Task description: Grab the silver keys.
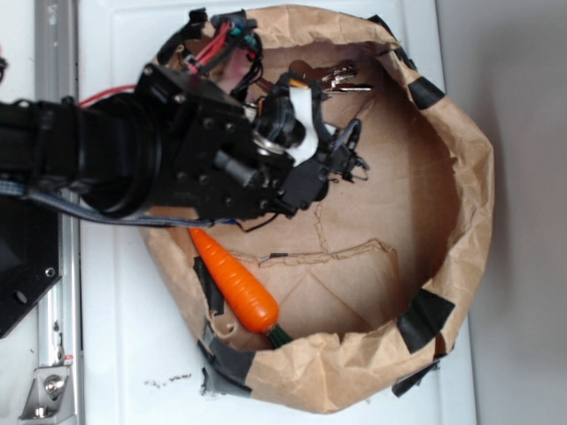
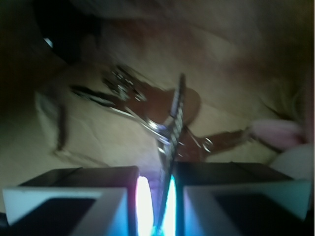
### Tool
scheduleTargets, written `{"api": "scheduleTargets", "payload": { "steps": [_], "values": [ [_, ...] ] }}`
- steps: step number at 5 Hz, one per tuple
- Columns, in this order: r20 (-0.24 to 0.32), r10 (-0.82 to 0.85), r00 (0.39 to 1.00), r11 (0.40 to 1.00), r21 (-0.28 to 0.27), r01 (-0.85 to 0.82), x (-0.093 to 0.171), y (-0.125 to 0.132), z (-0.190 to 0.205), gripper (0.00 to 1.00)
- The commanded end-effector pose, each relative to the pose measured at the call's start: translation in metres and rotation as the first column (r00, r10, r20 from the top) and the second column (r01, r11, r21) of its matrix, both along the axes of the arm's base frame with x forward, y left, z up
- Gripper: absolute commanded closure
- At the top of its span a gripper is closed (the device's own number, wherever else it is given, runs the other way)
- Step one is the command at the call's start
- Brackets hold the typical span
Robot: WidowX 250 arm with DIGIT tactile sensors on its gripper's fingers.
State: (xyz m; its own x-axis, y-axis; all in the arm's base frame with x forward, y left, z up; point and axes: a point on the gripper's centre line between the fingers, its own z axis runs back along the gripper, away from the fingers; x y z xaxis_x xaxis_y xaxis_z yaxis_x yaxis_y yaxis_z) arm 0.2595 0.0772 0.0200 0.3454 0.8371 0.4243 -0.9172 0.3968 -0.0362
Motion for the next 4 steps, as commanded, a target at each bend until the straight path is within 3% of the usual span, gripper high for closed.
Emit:
{"api": "scheduleTargets", "payload": {
  "steps": [1, 2, 3, 4],
  "values": [
    [0.026, -0.013, 1.000, 1.000, 0.003, 0.012, 0.006, 0.009, 0.023, 1.00],
    [-0.052, -0.072, 0.996, 0.997, -0.027, 0.070, 0.019, -0.002, 0.051, 1.00],
    [-0.168, -0.207, 0.964, 0.967, -0.183, 0.176, 0.022, -0.022, 0.098, 1.00],
    [-0.134, -0.360, 0.923, 0.884, -0.364, 0.292, 0.027, -0.026, 0.149, 1.00]
  ]
}}
